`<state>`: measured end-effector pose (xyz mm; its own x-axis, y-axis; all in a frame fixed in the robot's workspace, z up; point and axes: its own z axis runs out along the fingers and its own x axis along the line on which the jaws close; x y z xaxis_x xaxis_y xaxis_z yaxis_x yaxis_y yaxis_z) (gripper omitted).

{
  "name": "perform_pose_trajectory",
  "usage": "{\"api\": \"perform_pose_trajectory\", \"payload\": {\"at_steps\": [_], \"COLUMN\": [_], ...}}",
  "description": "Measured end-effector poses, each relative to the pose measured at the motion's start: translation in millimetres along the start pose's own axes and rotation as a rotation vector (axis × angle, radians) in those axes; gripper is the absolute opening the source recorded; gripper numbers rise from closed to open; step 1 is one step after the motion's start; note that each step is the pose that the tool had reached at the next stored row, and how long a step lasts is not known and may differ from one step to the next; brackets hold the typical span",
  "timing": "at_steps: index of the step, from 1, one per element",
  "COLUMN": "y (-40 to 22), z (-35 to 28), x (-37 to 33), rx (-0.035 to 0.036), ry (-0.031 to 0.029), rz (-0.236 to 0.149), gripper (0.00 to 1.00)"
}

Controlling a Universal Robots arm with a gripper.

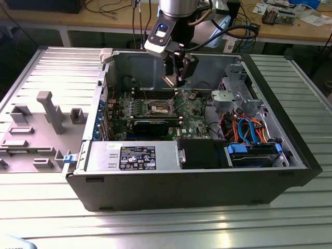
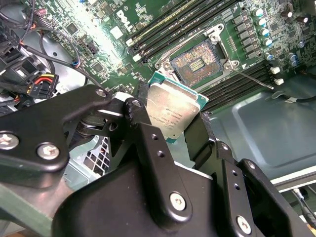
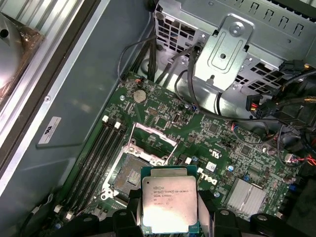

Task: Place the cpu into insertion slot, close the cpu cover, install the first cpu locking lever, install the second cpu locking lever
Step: 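Place the cpu into insertion slot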

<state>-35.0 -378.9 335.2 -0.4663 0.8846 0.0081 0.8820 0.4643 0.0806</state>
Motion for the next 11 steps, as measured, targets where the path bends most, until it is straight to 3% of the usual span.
{"api": "perform_pose_trajectory", "payload": {"at_steps": [11], "y": [-0.1], "z": [0.8], "x": [0.0], "rx": [-0.0002], "ry": [-0.002], "rz": [0.024], "gripper": [0.54]}}
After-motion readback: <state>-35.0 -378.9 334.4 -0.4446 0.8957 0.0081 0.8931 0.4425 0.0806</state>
